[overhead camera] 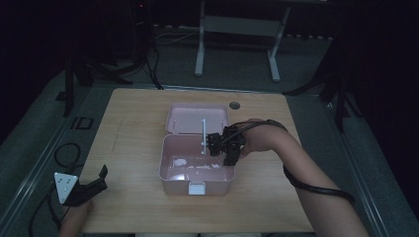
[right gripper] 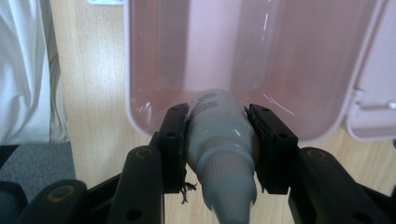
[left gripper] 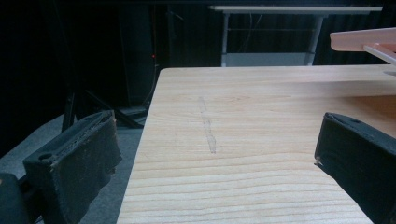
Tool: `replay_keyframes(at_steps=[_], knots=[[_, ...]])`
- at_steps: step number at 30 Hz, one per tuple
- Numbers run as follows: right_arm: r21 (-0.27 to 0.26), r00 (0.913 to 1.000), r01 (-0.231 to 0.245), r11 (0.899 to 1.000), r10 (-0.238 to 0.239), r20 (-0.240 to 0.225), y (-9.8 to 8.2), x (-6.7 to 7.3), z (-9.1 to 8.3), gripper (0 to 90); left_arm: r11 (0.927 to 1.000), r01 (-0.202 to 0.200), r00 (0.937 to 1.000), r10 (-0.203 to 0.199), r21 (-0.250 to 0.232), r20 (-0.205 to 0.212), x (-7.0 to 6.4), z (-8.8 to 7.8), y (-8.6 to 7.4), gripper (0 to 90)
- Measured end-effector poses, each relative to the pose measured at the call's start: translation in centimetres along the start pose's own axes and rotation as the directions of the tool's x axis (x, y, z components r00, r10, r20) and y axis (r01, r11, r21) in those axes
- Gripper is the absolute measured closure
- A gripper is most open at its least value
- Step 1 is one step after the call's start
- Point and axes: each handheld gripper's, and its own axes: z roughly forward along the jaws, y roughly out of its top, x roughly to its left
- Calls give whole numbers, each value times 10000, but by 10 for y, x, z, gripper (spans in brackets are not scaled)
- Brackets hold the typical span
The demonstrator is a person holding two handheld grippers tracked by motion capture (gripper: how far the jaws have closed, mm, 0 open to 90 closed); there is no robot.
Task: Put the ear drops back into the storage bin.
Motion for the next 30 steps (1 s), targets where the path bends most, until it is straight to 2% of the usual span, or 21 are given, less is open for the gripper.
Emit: replay_keyframes(at_steps=[6, 7, 8, 9, 10, 14, 20, 25, 30], knots=[[102, 9993, -161, 9998, 164, -324, 5, -5, 29, 597, 10000, 7, 10000, -7, -20, 12, 0, 0, 0, 3], [102, 9993, -161, 9998, 164, -324, 5, -5, 29, 597, 10000, 7, 10000, -7, -20, 12, 0, 0, 0, 3], [141, 9988, -254, 9996, 259, -424, 6, -7, 39, 596, 10000, 5, 10000, -5, -23, 13, 0, 0, 0, 3], [141, 9988, -254, 9996, 259, -424, 6, -7, 39, 596, 10000, 14, 10000, -14, -23, 19, 0, 0, 0, 3], [148, 9977, -324, 9994, 332, -584, 7, -9, 52, 597, 10000, 15, 10000, -15, -34, 15, 0, 0, 0, 3], [218, 9969, -415, 9989, 429, -661, 8, -11, 65, 597, 10000, -21, 10000, 21, -8, 17, 0, 0, 0, 3], [-41, 9971, -386, 9992, 382, -660, 15, -13, 82, 597, 10000, -64, 10000, 64, 7, 38, -1, 0, 0, 3], [104, 9975, -142, 9998, 149, -697, 21, -11, 94, 596, 10000, -53, 10000, 54, -6, 42, 0, 0, 0, 3], [346, 9973, -374, 9987, 394, -616, 23, -14, 105, 596, 10000, -74, 10000, 74, 1, 50, -1, 0, 0, 3]])
